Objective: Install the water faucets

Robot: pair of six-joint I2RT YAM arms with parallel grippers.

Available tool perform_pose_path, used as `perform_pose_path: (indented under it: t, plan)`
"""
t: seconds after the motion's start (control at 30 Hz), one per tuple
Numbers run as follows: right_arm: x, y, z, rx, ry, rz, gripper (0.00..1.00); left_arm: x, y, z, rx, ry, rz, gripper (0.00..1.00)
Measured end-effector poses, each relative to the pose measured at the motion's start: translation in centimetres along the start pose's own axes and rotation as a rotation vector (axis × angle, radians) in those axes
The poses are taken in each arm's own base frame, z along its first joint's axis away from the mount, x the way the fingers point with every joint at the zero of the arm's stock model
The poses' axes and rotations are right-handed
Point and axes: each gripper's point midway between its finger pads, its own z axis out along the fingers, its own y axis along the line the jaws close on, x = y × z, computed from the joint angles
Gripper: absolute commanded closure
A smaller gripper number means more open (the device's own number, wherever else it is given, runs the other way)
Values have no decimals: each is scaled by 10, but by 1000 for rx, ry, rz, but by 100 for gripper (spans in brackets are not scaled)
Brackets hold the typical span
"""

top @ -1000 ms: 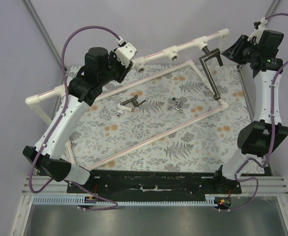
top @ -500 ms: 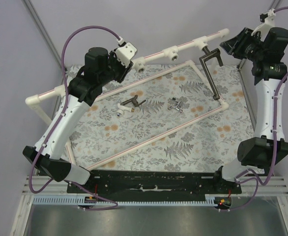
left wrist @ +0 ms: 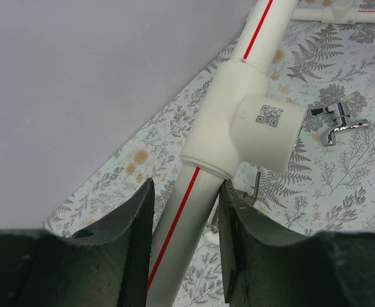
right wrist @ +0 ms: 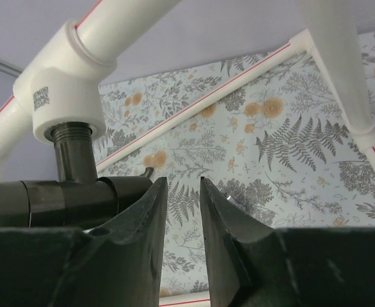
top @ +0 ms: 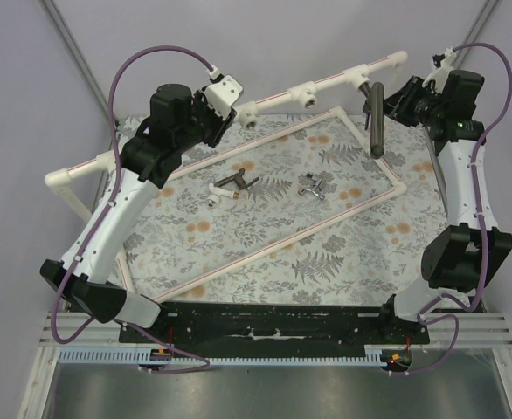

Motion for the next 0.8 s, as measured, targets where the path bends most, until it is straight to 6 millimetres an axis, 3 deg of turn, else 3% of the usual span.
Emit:
perform_pose_path:
  t: [0.23, 0.43, 0.53, 0.7, 0.8]
  plan:
    - [35, 20, 14, -26, 92, 10, 59, 0, 1, 0, -8, 2, -7, 98]
    - [47, 9, 10, 37, 109, 6, 49, 0, 3, -2, -11, -2, -23, 98]
    - [38, -2, -8, 110, 73, -25, 43, -2, 3, -4, -14, -7, -44, 98]
    - [-4, -29, -53, 306, -44, -129, 37, -6, 3, -8, -23, -19, -90, 98]
    - [-31, -21, -73, 356, -103, -208, 37, -7, 3, -9, -27, -23, -105, 98]
